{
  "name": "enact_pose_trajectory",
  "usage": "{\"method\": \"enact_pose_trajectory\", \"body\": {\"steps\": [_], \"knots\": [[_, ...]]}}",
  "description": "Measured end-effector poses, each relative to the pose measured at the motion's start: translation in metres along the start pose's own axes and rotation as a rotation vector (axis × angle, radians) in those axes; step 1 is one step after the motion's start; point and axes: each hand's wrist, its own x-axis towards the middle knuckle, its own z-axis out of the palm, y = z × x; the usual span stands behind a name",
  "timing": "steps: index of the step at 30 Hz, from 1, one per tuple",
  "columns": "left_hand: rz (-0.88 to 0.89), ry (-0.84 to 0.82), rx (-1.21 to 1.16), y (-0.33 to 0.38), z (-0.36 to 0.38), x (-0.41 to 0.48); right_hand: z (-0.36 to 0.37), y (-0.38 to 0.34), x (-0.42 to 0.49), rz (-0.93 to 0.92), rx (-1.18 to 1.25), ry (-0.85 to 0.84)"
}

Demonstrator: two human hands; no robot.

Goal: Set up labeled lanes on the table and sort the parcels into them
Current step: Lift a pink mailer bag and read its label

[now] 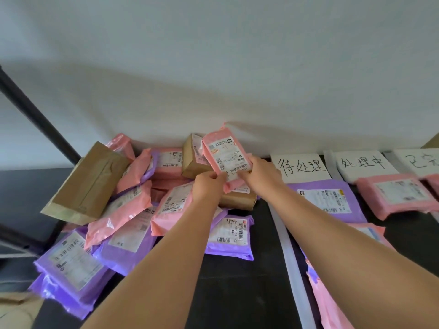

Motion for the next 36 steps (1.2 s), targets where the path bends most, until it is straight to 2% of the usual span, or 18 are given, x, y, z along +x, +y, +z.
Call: {"method": "enact_pose_trajectory", "body": {"steps": [6,9,12,17,21,25,29,36], "knots": [[-0.013,0.082,-0.077,0.004,-0.015,-0.028,-0.009,-0.004,-0.026,-0.026,0.096,0.039],[0.038,0.146,-0.071,0.008,-0.03,-0.046,-0.017,-0.008,-0.047,-0.03,0.124,0.065],[0.152,0.179,0.01,0.014,-0.047,-0.066,-0.031,-0.016,-0.075,-0.072,0.117,0.122],[0.274,0.15,0.131,0.028,-0.084,-0.101,-0.061,-0.04,-0.122,-0.201,-0.04,0.225],[0.431,0.142,0.321,0.037,-0.12,-0.136,-0.085,-0.072,-0.157,-0.328,-0.135,0.38],[0.619,0.174,0.529,0.038,-0.157,-0.16,-0.092,-0.101,-0.189,-0.423,-0.167,0.462],[0.798,0.203,0.634,0.035,-0.185,-0.175,-0.089,-0.118,-0.216,-0.445,-0.241,0.521],[1.001,0.249,0.597,0.024,-0.211,-0.197,-0.081,-0.14,-0.259,-0.393,-0.238,0.504]]}}
